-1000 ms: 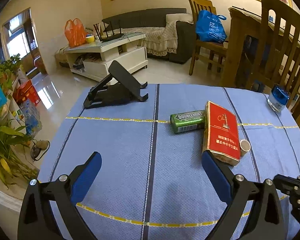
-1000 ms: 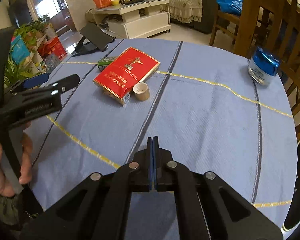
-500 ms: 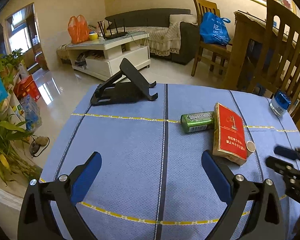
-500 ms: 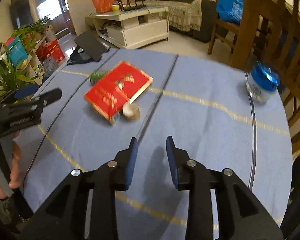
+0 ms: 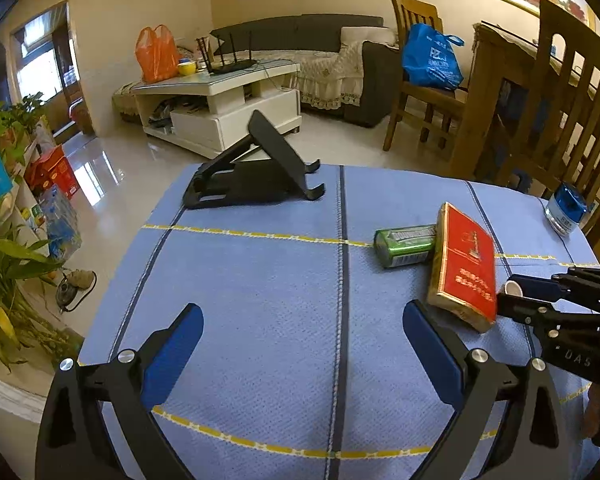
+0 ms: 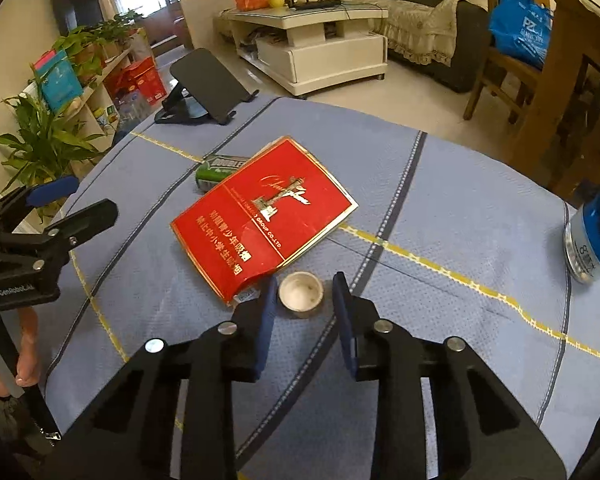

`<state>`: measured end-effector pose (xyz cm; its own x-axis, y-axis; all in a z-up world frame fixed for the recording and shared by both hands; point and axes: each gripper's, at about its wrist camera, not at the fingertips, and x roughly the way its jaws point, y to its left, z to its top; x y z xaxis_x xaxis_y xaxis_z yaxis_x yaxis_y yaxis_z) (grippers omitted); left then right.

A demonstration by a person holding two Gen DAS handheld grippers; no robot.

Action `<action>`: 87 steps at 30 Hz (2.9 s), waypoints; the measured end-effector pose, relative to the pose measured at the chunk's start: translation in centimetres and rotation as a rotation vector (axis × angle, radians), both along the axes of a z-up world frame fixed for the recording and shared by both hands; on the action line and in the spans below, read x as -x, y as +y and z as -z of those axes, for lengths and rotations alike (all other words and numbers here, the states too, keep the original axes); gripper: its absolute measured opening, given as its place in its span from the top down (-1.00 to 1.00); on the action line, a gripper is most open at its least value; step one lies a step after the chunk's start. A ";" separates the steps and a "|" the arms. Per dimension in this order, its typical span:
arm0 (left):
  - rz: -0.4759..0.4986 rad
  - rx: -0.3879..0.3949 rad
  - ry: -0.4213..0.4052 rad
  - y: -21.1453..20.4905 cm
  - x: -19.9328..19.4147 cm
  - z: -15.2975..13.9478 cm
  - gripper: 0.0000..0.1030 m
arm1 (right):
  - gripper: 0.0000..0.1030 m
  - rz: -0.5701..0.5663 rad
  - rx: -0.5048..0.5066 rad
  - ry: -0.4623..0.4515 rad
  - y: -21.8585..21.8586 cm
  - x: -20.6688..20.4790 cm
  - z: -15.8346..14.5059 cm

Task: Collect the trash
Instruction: 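Grasp the small white cup beside the cigarette pack with the right tool, then grasp the red Chunghwa cigarette pack with the left tool, then drop the small cup into the bin with the right tool while the left tool drops the cigarette pack in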

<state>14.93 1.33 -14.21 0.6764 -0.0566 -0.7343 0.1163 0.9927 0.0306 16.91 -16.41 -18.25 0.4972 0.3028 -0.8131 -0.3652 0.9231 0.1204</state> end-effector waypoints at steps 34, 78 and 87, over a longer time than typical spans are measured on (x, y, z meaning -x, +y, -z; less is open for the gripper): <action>0.294 0.016 0.136 -11.5 0.9 3.4 -0.15 | 0.59 0.264 -0.377 -0.084 -13.1 11.1 -4.7; 0.586 0.019 -0.077 -23.1 12.1 -4.5 -0.15 | 0.58 0.650 -0.208 -0.166 -26.7 24.9 -5.8; 0.699 -0.022 -0.095 -29.7 14.6 -4.4 -0.16 | 0.39 0.866 -0.109 -0.230 -35.7 26.0 -6.7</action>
<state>0.38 -28.32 -9.77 0.5478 -0.4874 -0.6799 0.7227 0.6851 0.0912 -9.04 -52.09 -11.50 0.7335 -0.1836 -0.6544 0.4268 0.8738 0.2332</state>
